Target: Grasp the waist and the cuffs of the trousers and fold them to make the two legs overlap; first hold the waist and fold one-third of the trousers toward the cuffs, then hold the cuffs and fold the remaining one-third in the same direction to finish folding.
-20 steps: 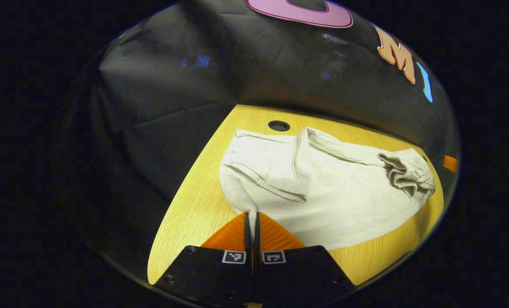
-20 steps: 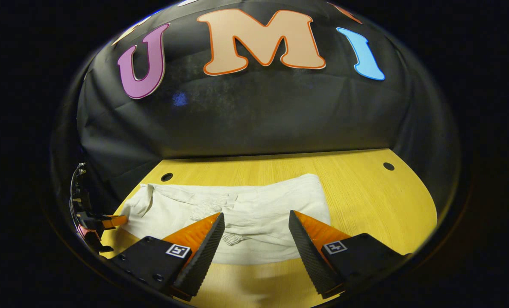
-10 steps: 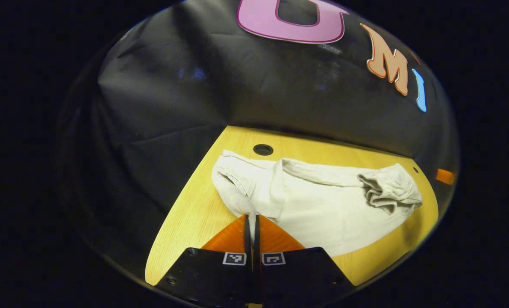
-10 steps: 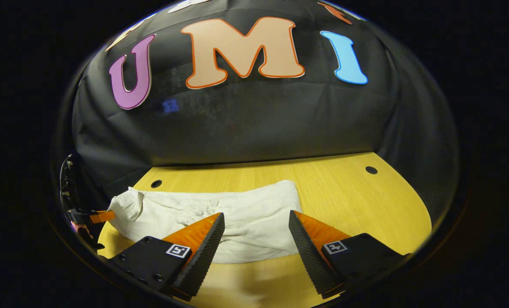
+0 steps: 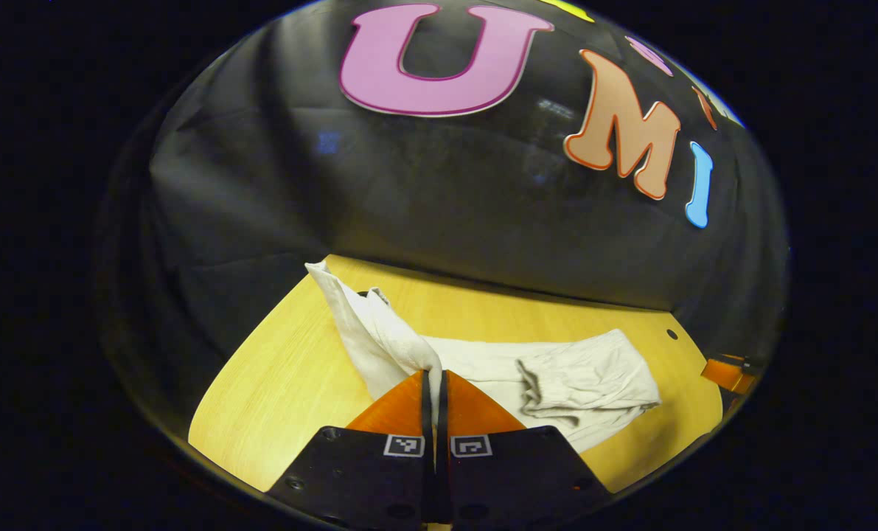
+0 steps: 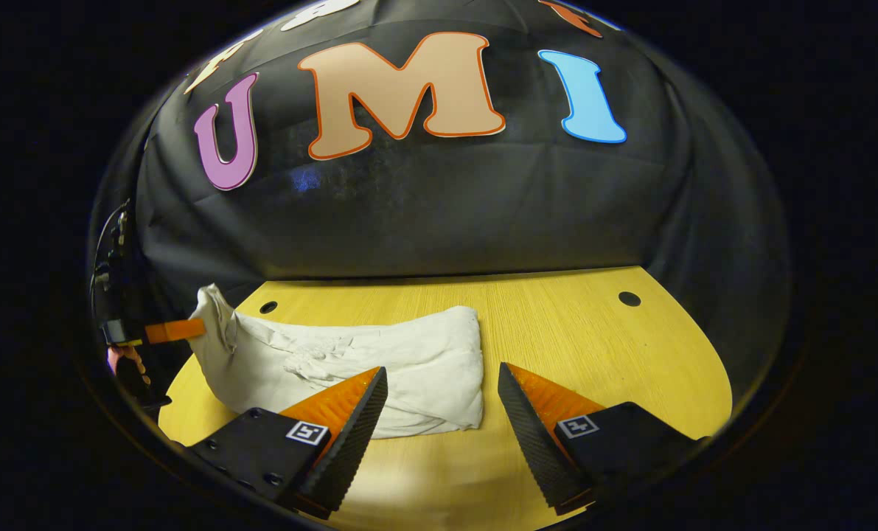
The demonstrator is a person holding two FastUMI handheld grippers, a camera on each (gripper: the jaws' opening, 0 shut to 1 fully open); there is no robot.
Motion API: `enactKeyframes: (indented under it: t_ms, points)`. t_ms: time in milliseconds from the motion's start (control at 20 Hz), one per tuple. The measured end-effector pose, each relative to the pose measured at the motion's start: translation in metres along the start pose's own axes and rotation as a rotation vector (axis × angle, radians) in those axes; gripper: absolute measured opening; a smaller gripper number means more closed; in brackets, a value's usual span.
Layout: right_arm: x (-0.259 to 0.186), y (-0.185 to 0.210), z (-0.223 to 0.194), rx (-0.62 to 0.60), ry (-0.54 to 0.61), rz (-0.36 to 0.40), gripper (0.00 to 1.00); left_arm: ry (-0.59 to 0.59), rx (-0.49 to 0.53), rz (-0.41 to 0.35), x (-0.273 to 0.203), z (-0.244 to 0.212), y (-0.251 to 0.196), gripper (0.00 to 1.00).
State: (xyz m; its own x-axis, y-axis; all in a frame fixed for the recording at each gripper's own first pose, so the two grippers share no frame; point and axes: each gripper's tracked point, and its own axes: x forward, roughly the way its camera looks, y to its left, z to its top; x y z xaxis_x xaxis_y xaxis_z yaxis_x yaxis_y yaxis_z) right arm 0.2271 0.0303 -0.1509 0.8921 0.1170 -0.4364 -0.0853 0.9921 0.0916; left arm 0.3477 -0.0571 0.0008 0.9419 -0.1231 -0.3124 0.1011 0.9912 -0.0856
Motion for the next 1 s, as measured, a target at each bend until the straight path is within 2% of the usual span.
enactKeyframes:
  t_ms: [200,250,450,650,800,1000]
  points:
    - [-0.003,-0.023,0.004,0.026,0.003,0.053,0.93,-0.041,0.011,-0.063,-0.001,0.021,-0.074,0.00]
    - [-0.005,-0.029,0.005,0.030,0.000,0.060,0.97,-0.050,0.023,-0.085,-0.002,0.025,-0.094,0.00]
    - [-0.012,-0.059,0.006,0.023,-0.008,0.056,0.97,-0.055,0.087,-0.178,0.003,0.028,-0.169,0.00]
    - [-0.020,-0.082,0.002,0.022,-0.007,0.052,0.97,-0.018,0.151,-0.266,0.004,0.006,-0.238,0.00]
    - [-0.026,-0.094,-0.002,0.027,-0.005,0.045,0.97,0.026,0.182,-0.319,0.012,-0.022,-0.273,0.00]
    - [-0.036,-0.099,-0.008,0.015,0.002,0.055,0.97,0.101,0.222,-0.321,0.030,-0.071,-0.298,0.00]
